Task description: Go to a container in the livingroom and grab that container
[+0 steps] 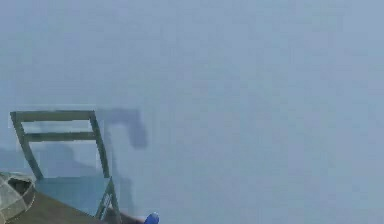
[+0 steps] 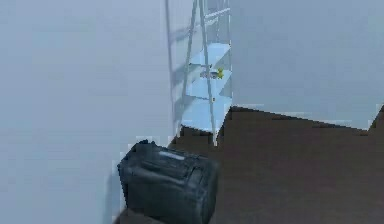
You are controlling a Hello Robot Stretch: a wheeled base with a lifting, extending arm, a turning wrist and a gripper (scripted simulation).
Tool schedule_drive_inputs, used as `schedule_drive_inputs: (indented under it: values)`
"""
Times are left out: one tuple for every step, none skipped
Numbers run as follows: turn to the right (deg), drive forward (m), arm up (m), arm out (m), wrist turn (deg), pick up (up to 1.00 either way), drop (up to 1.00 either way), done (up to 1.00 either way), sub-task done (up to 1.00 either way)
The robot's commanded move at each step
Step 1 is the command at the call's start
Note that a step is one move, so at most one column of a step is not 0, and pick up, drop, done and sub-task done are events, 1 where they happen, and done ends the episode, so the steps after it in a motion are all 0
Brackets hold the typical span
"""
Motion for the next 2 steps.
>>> schedule_drive_inputs:
  values:
    - [45.0,0.00,0.00,0.00,0.0,0.00,0.00,0.00,0.00]
    - [45.0,0.00,0.00,0.00,0.0,0.00,0.00,0.00,0.00]
